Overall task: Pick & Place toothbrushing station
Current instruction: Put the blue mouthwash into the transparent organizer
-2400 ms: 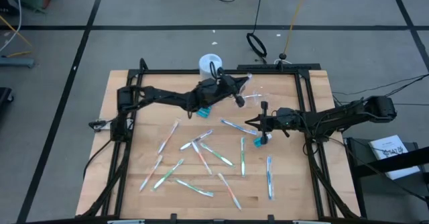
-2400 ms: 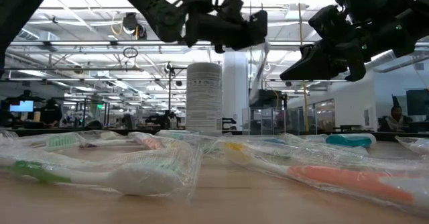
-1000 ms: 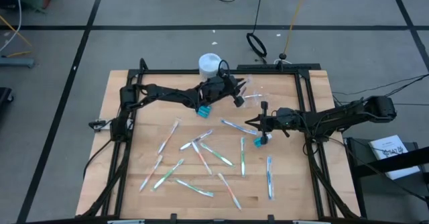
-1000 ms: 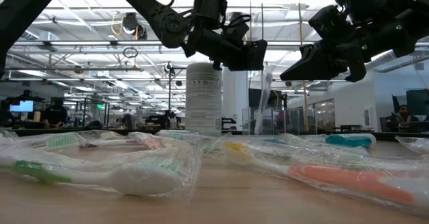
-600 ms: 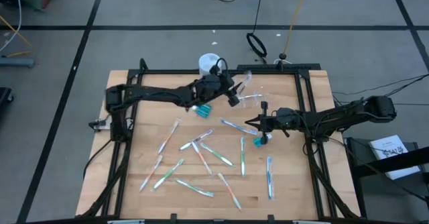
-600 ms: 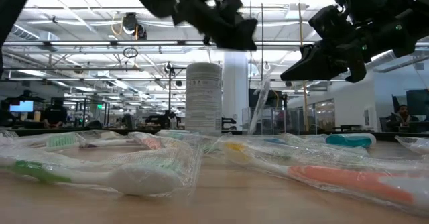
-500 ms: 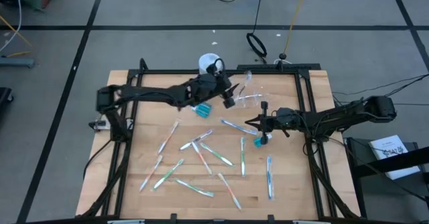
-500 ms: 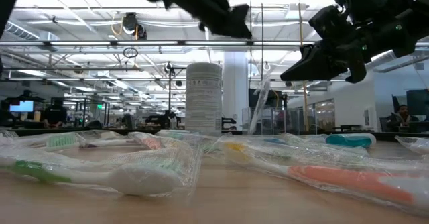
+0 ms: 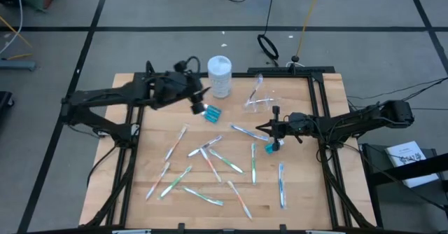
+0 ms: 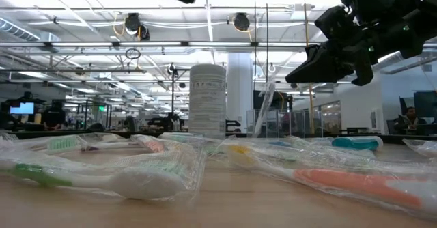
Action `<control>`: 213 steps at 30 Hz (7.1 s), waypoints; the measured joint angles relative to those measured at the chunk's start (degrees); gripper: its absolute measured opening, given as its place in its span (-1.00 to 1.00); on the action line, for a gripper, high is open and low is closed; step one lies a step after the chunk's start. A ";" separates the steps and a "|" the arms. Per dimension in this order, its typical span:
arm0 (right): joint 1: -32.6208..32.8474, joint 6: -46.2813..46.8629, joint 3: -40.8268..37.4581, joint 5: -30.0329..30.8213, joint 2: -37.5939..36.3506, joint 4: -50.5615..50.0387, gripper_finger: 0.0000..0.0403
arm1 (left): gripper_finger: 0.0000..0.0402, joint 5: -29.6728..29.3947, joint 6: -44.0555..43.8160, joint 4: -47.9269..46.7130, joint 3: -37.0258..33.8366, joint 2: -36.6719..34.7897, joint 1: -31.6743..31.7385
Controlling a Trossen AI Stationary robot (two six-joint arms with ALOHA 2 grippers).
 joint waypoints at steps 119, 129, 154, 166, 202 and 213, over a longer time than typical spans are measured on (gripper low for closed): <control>12.82 27.29 9.38 10.83 8.27 -52.91 -0.16 | 0.04 24.18 -0.78 6.83 -11.37 -3.84 18.88; 12.75 20.94 9.27 13.51 8.44 -48.87 -0.05 | 0.04 24.18 -0.56 6.59 -11.37 -3.84 18.88; 12.78 17.26 9.27 8.45 11.61 -37.43 -0.58 | 0.04 24.20 -0.50 6.55 -11.37 -3.84 18.91; 13.39 18.22 9.44 9.79 9.72 -33.41 -0.56 | 0.04 24.20 -0.19 6.66 -11.37 -3.84 18.91; -12.47 -70.29 22.73 41.24 3.25 -38.23 -0.57 | 0.04 24.24 -1.73 11.42 -11.37 -3.81 18.86; -15.76 -79.03 22.71 36.12 10.46 -37.78 -0.57 | 0.04 24.24 -3.36 11.38 -11.37 -3.81 18.84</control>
